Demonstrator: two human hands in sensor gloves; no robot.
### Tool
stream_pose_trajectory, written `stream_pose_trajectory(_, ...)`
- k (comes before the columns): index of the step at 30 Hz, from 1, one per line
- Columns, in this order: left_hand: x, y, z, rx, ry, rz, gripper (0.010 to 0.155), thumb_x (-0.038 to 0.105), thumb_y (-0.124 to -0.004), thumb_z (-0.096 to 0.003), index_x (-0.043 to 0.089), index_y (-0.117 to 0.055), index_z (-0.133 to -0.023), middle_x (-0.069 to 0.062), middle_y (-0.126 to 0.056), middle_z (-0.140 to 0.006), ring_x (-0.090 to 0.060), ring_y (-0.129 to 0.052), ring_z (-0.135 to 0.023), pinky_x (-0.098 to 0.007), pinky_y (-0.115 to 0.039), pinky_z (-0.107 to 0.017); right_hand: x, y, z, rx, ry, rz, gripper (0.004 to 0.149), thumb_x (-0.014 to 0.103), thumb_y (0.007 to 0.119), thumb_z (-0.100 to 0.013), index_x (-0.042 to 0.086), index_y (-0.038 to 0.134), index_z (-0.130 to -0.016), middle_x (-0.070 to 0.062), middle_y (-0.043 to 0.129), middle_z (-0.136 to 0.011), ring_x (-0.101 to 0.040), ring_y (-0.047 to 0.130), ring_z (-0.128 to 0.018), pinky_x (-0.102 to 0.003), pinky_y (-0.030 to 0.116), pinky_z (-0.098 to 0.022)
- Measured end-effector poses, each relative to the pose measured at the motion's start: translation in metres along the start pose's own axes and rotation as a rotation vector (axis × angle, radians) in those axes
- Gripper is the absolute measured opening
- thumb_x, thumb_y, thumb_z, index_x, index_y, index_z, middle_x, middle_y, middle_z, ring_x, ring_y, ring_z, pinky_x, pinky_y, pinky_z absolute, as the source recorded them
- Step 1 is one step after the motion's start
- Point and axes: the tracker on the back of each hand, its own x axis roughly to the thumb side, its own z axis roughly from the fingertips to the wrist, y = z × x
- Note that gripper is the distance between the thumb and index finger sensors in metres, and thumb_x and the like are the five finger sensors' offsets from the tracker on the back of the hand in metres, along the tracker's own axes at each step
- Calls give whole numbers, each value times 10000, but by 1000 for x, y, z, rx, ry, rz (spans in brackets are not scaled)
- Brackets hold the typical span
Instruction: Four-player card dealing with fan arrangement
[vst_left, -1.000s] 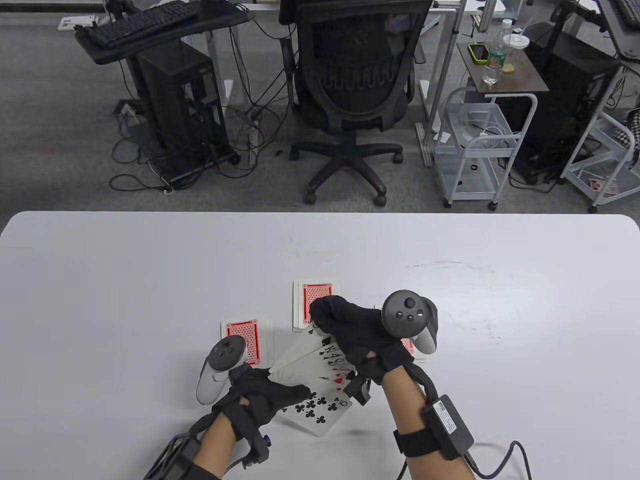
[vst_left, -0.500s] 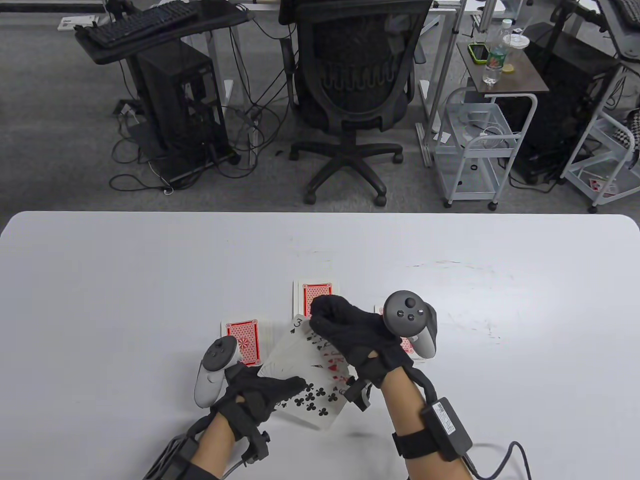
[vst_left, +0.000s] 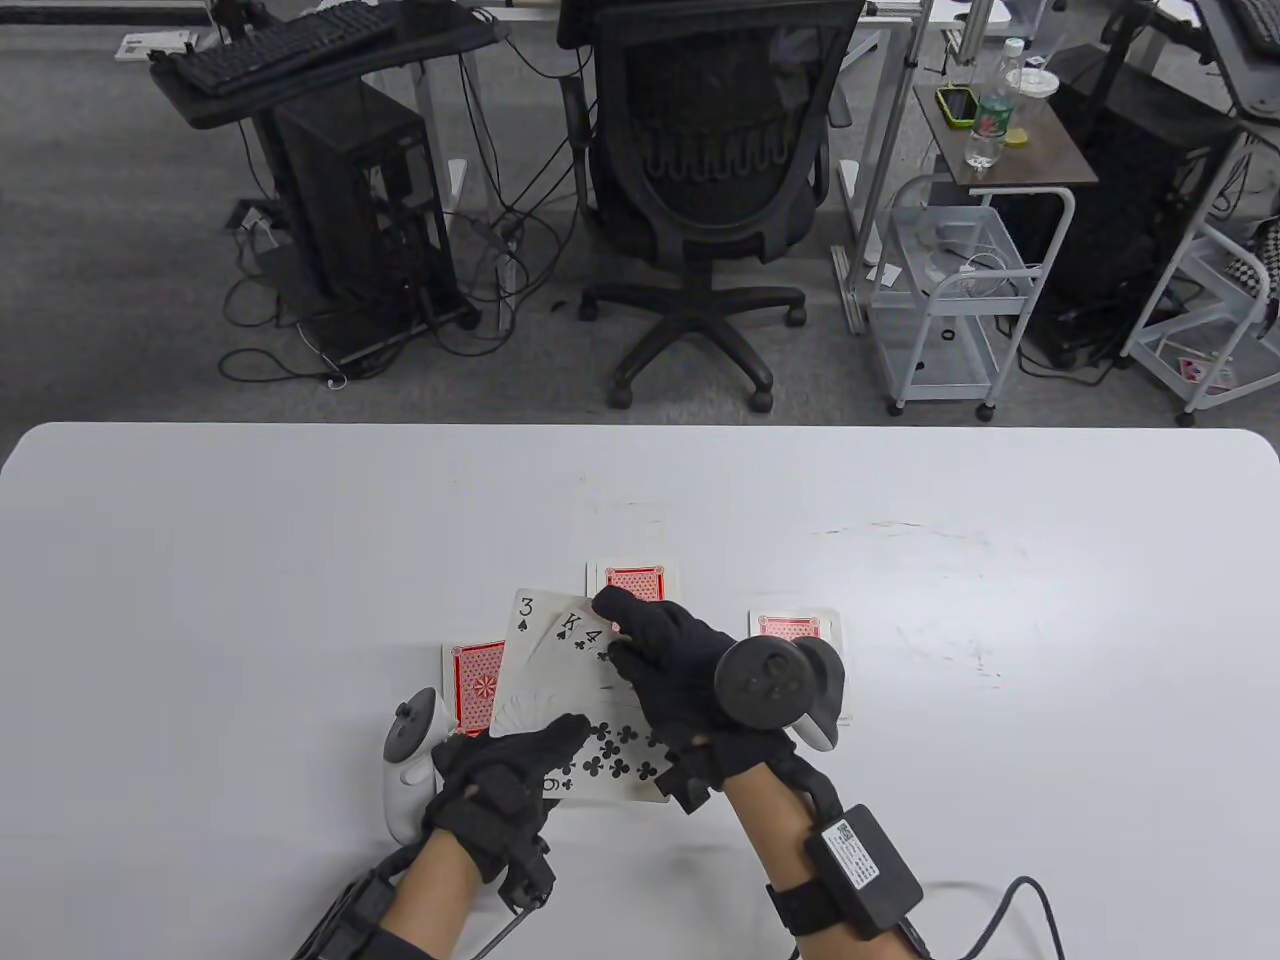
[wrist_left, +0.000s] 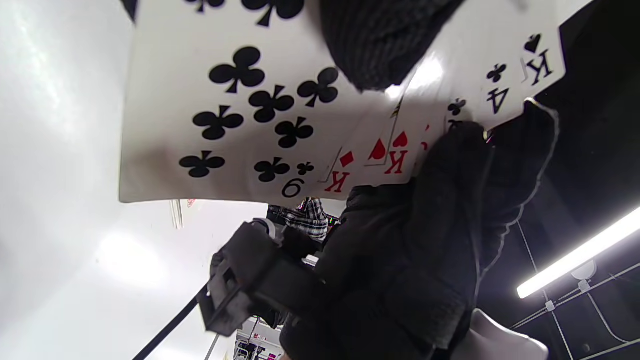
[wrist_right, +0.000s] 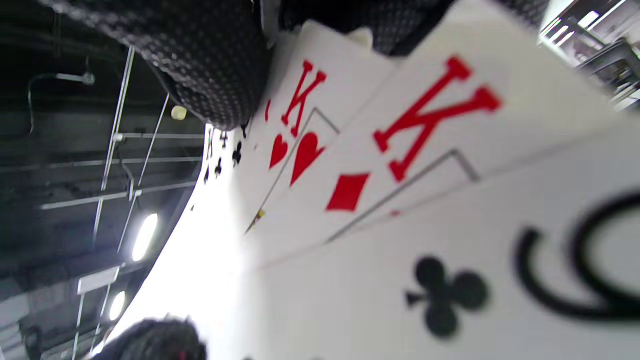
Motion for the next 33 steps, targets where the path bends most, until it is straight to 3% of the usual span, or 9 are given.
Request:
stream_pose_trajectory(2, 1, 1, 1, 11, -6, 22, 571, 274, -802, -542, 399, -558, -1043, 103, -776, -1032, -320, -897, -905, -472, -839, -605, 2, 2, 1, -19, -39, 34, 565, 307, 827, -534, 319, 601, -1052, -122, 691, -920, -305, 909, -640, -656, 636, -569)
stream_pose_trajectory(4, 2, 2, 2, 30, -16, 36, 561, 274, -802, -542, 399, -572, -1038, 102, -773, -1033, -320, -898, -904, -473, -841, -603, 3, 6, 2, 30, -63, 26, 601, 309, 824, -540, 311, 552, -1076, -172, 555, -1025, -411, 805, -817, -695, 584, -590)
stream_pose_trajectory(7, 2, 2, 2, 28, -17, 38, 556, 274, -799, -544, 397, -573, -1037, 97, -764, -1037, -320, -896, -906, -472, -841, -605, 4, 10, 2, 20, -86, 37, 614, 307, 825, -538, 282, 538, -1081, -199, 470, -1081, -483, 718, -916, -715, 564, -594)
stream_pose_trajectory(10, 3, 0, 2, 20, -6, -2, 555, 269, -805, -540, 387, -583, -1035, 85, -766, -1036, -328, -905, -895, -478, -846, -594, 6, 12, 3, -3, -88, 56, 654, 310, 815, -541, 122, 496, -1080, -186, 429, -1092, -512, 594, -978, -741, 495, -609)
stream_pose_trajectory(15, 3, -1, 2, 36, 8, -81, 548, 267, -805, -541, 398, -595, -1030, 87, -761, -1041, -334, -887, -907, -484, -835, -603, 9, 2, 5, -128, -95, 117, 416, 302, 821, -534, 155, 704, -905, -161, 716, -961, -428, 845, -842, -696, 605, -580)
stream_pose_trajectory(18, 7, -2, 1, 20, 2, -133, 549, 259, -811, -536, 408, -605, -1023, 91, -750, -1051, -346, -881, -910, -498, -823, -607, 11, -1, 3, -53, -76, 221, 423, 311, 762, -537, 132, 651, -904, -166, 744, -912, -409, 884, -799, -685, 612, -583)
stream_pose_trajectory(23, 9, -2, 0, -13, 5, -189, 554, 249, -823, -526, 408, -620, -1016, 80, -781, -1032, -352, -901, -892, -508, -830, -592, 0, -9, -1, 5, -49, 159, 427, 299, 727, -541, 111, 620, -908, -153, 799, -839, -388, 949, -725, -678, 636, -570)
stream_pose_trajectory(28, 12, 1, -2, -65, 26, -252, 554, 250, -827, -522, 412, -631, -1013, 79, -796, -1025, -351, -916, -880, -505, -841, -582, -14, -33, -2, -21, -13, 49, 427, 283, 724, -515, 126, 630, -901, -58, 869, -730, -294, 1025, -586, -647, 685, -547)
stream_pose_trajectory(33, 13, -3, -2, -125, 50, -290, 550, 247, -829, -521, 410, -641, -1011, 72, -800, -1023, -352, -923, -875, -506, -845, -577, -21, -58, 2, -156, 7, -5, 424, 278, 730, -496, 167, 642, -895, -29, 865, -755, -301, 1001, -641, -647, 672, -559)
